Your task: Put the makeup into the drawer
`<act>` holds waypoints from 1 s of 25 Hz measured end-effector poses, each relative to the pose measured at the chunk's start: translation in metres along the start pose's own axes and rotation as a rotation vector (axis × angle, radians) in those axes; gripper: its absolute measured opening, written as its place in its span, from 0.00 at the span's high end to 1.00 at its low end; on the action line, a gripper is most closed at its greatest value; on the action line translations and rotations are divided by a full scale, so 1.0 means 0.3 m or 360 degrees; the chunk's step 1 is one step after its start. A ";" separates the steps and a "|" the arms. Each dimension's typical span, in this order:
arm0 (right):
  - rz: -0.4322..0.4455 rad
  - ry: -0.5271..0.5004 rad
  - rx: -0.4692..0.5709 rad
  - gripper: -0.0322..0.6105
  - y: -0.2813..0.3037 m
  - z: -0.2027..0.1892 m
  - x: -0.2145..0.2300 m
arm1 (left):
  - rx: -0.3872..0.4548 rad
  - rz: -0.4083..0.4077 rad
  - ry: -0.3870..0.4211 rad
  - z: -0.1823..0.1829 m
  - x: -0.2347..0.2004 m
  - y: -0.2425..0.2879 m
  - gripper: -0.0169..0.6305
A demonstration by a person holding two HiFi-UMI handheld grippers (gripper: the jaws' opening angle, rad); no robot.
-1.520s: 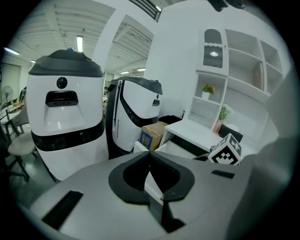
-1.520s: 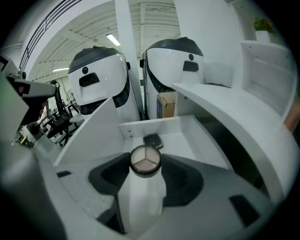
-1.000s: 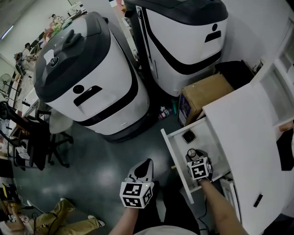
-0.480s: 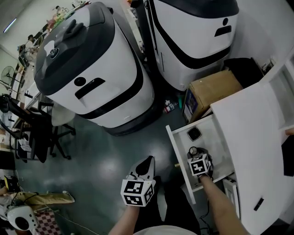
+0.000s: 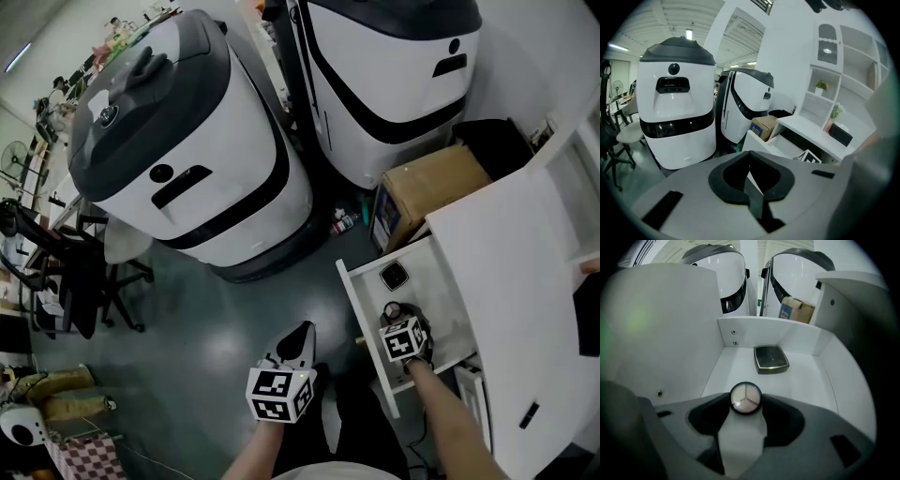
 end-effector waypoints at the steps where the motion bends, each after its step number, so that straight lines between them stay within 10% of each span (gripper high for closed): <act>1: 0.0003 0.0022 0.0001 0.62 0.001 -0.001 0.002 | 0.0000 -0.0005 0.0007 0.002 0.001 0.001 0.97; 14: 0.0033 0.0294 0.0251 0.61 -0.169 -0.002 0.022 | 0.0022 -0.0098 0.0105 0.020 0.052 0.008 0.97; 25: -0.0027 0.0676 0.0657 0.61 -0.545 -0.099 0.025 | 0.0048 -0.0423 0.0321 0.086 0.256 0.070 0.97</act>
Point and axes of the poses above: the fingertips, and each gripper's own axes: y forward along the fingers, x to its right, z out of its top, the point moved 8 cm from there along -y, backward along the fingers, and after that the axes turned 8 degrees about -x, right-handed, at the moved point
